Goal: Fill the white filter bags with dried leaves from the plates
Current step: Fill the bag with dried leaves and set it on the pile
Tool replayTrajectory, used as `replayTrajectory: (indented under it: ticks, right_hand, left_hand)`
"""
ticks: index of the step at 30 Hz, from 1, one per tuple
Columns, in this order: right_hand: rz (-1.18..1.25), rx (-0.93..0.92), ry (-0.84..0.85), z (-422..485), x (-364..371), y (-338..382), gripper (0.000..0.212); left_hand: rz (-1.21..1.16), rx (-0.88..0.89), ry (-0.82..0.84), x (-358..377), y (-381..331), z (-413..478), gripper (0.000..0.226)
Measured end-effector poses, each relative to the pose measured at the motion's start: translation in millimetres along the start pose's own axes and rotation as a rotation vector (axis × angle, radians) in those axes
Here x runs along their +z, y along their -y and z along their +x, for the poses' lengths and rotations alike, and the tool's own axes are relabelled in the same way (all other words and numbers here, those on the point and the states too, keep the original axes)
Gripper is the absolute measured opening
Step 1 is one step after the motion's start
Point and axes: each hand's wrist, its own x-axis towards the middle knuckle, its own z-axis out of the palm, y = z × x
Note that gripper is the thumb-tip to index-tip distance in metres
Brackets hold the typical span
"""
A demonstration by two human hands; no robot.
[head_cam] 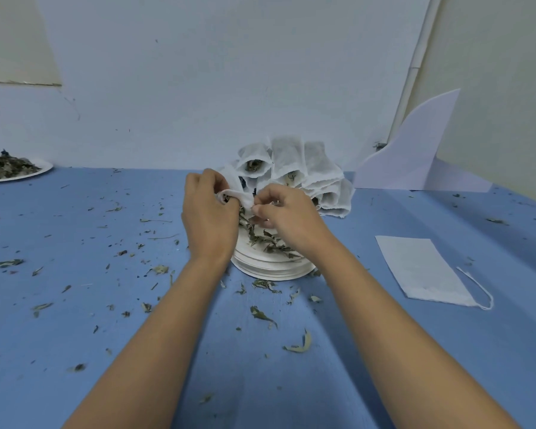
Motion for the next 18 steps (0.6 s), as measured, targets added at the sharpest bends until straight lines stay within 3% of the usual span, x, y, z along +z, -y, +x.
replayTrajectory:
  ticks: [4,9,12,18]
  right_hand:
    - [0.316,0.147,-0.006,0.7,-0.1,1.4,0.013]
    - [0.482,0.293,-0.177,4.2,-8.3,-4.1,0.01]
    - [0.575,0.321,-0.225,6.2,-13.0,-5.8,0.01]
    - [0.578,0.292,-0.153,4.8,-14.6,-3.8,0.009]
  left_hand:
    - [-0.073,0.001,0.068,-1.1,-2.8,3.1,0.018]
    - [-0.233,-0.106,0.417,-3.5,-6.7,7.0,0.024]
    - [-0.266,-0.071,0.538,-4.6,-10.1,5.4,0.035]
    - [-0.24,-0.022,0.447,-6.9,-9.3,4.8,0.038]
